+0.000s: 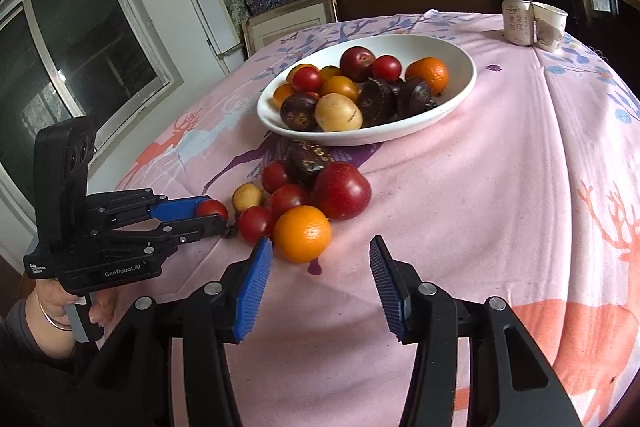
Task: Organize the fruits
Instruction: 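Grasp a red tomato with the left gripper while the right gripper grasps an orange, then place the tomato and orange on the plate, opening both grippers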
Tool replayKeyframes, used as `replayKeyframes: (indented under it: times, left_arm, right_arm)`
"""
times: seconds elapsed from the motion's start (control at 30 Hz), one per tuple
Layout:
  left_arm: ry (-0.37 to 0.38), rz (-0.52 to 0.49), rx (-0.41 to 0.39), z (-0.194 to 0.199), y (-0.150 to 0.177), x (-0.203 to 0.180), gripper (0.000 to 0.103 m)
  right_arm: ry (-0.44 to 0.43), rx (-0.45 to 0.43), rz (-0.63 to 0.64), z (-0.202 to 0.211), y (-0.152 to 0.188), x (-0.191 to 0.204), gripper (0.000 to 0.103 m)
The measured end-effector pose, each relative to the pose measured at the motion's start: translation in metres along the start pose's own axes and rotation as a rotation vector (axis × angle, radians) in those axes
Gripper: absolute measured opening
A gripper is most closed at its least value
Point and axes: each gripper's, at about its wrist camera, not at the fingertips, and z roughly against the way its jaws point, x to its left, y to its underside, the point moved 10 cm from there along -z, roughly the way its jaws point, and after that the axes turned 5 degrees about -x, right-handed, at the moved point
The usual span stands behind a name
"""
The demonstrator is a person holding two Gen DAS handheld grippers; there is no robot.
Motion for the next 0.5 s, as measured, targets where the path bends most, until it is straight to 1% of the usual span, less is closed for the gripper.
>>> replayKeyframes:
  times: [0.1, 0.2, 0.3, 0.37, 0.4, 0.5]
  left_arm:
    - [-0.006, -0.010, -0.023, 0.010, 0.003, -0.003, 0.031]
    - [-0.012, -0.011, -0.043, 0.018, 0.003, -0.003, 0.031]
    - [-0.011, 0.000, -0.044, 0.018, 0.006, -0.001, 0.031]
    - [-0.007, 0.013, -0.042, 0.017, 0.008, 0.002, 0.031]
    - [-0.005, 0.018, -0.045, 0.018, 0.008, 0.002, 0.031]
    - [-0.004, 0.023, -0.059, 0.020, 0.006, 0.004, 0.031]
  right_arm:
    - [0.005, 0.037, 0.025, -0.012, 0.002, 0.010, 0.051]
    - [0.011, 0.063, 0.024, -0.023, 0.000, 0.014, 0.051]
    - [0.020, 0.078, 0.016, -0.031, -0.002, 0.014, 0.051]
    - [0.017, 0.107, 0.000, -0.036, 0.002, 0.012, 0.040]
    - [0.013, 0.106, -0.006, -0.037, 0.002, 0.011, 0.037]
    - [0.021, 0.070, 0.000, -0.028, -0.001, 0.011, 0.036]
